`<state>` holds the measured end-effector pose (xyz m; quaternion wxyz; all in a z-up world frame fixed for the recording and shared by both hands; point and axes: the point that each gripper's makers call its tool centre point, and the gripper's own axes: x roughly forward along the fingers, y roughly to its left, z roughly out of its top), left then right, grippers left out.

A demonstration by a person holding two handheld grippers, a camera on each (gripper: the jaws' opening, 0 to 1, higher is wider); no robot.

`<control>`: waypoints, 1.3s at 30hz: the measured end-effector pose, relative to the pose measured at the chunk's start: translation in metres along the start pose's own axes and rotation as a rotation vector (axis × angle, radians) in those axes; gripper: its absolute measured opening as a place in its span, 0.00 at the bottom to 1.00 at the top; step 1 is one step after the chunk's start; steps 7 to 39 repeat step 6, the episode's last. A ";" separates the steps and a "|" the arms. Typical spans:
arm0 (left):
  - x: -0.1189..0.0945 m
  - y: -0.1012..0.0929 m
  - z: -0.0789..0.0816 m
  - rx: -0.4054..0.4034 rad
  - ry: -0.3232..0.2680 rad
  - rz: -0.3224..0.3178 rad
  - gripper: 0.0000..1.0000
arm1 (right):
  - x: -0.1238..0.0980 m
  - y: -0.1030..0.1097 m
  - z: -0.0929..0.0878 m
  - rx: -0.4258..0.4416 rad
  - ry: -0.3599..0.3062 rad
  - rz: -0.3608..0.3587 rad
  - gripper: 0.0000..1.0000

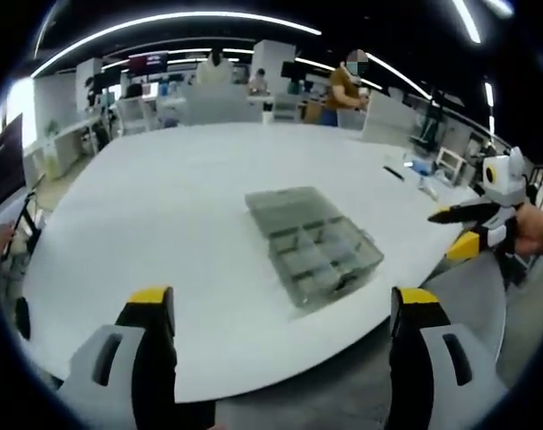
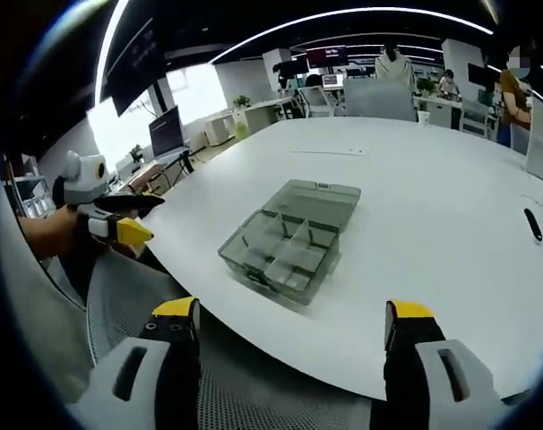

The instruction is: Insert the divider into the dual guide fixture by aligning both edges with the guide slots and pushing it downward to the bottom, including one-sided entry, uneven engagement, binding, and posture correction.

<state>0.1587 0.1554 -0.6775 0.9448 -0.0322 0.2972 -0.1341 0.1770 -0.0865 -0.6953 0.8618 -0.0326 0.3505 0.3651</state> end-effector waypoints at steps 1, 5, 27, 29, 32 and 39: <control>0.000 0.000 0.000 0.000 -0.001 0.001 0.99 | 0.000 0.000 0.000 0.001 -0.001 0.002 0.83; 0.001 -0.001 0.000 0.002 0.003 0.003 0.99 | 0.000 0.000 0.000 0.003 0.001 0.002 0.83; 0.001 0.000 -0.001 0.003 0.004 0.005 0.99 | 0.000 0.000 0.000 0.005 0.000 0.002 0.83; 0.001 0.000 -0.001 0.003 0.004 0.005 0.99 | 0.000 0.000 0.000 0.005 0.000 0.002 0.83; 0.001 0.000 -0.001 0.003 0.004 0.005 0.99 | 0.000 0.000 0.000 0.005 0.000 0.002 0.83; 0.001 0.000 -0.001 0.003 0.004 0.005 0.99 | 0.000 0.000 0.000 0.005 0.000 0.002 0.83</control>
